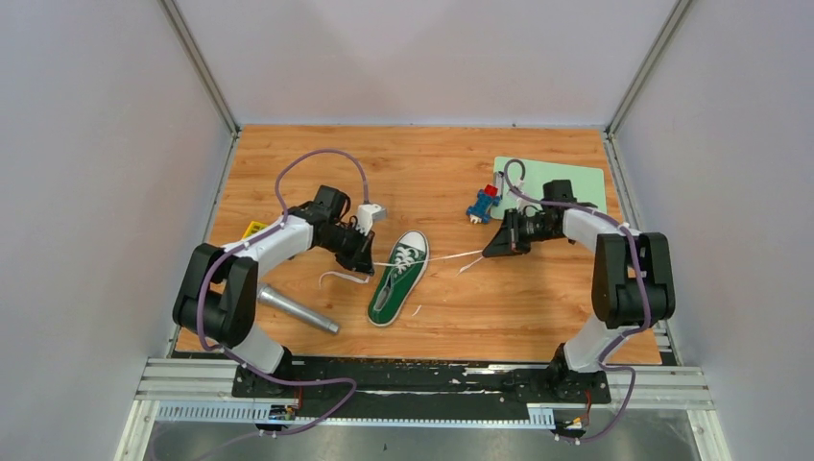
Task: Tie the shoes
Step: Tie the shoelace on the shoe, then adjust the shoe at the center of the board.
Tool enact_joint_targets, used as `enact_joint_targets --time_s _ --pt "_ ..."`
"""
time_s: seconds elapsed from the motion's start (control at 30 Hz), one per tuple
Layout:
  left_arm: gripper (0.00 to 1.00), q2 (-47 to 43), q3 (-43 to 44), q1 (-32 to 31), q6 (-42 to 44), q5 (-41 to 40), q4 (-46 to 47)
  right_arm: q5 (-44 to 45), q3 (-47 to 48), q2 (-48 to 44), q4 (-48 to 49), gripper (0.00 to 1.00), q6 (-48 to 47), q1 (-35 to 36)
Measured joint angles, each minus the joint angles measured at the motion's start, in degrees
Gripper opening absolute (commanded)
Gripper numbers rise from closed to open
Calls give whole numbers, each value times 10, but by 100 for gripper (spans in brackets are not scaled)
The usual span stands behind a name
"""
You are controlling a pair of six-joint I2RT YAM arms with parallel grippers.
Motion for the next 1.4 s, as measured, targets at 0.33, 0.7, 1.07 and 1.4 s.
enact_joint_targets --time_s 0.33,0.7,1.07,1.4 --pt "0 -7 1 -17 -2 -85 -3 15 -31 -45 23 0 62 -35" --pt "39 -35 -8 -15 8 -47 -10 59 -38 -66 36 11 53 14" --pt "74 -29 70 -12 36 -12 -64 80 10 -11 38 50 30 139" --pt "76 -57 42 -8 5 57 -88 83 142 150 28 56 40 183"
